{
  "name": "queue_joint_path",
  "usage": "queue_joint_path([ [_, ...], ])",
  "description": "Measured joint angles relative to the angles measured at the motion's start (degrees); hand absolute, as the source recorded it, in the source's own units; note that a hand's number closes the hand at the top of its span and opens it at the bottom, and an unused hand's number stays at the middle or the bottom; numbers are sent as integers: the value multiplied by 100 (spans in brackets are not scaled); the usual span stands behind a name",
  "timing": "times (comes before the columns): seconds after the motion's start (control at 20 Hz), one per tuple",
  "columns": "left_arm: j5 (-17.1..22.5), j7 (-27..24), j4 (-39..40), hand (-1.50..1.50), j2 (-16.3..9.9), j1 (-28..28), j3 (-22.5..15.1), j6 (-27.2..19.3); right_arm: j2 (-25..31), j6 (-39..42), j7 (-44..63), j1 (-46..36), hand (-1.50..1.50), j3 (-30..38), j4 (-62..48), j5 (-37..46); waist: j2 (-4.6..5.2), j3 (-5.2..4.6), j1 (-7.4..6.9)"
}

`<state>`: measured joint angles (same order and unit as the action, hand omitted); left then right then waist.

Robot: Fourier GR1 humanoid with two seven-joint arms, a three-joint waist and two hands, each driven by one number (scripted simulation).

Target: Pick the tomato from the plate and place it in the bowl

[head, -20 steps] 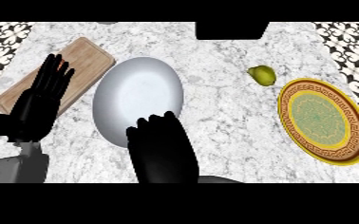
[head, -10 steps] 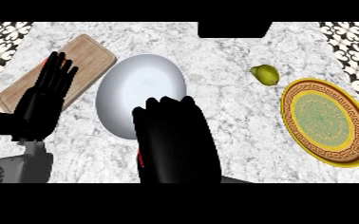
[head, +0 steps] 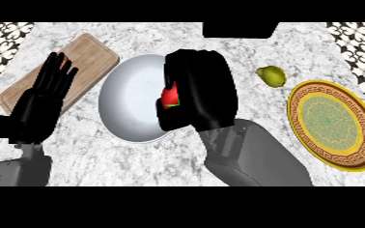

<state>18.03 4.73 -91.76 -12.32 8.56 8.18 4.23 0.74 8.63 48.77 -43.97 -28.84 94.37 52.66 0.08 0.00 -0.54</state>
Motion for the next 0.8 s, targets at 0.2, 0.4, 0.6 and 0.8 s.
queue_joint_path([
  [0.2, -68, -173, 122, 0, 48, -28, -23, 70, -21, -609, -748, -122, 150, 388, -1042, -61, 12, -1, -16],
  [0.4, -28, -118, 38, 0, 40, -50, -20, 116, -31, -1023, -1359, -571, 150, 742, -2381, -147, 25, -1, -72],
  [0.6, -50, -11, 66, 0, 46, 138, -37, 58, -50, -1132, -1724, -850, 150, 848, -3579, -316, 42, -2, -112],
  [0.8, -105, -13, 45, 0, 113, 171, -144, 61, -65, -1380, -1911, -1103, -150, 1116, -4659, -836, 72, -1, -208],
])
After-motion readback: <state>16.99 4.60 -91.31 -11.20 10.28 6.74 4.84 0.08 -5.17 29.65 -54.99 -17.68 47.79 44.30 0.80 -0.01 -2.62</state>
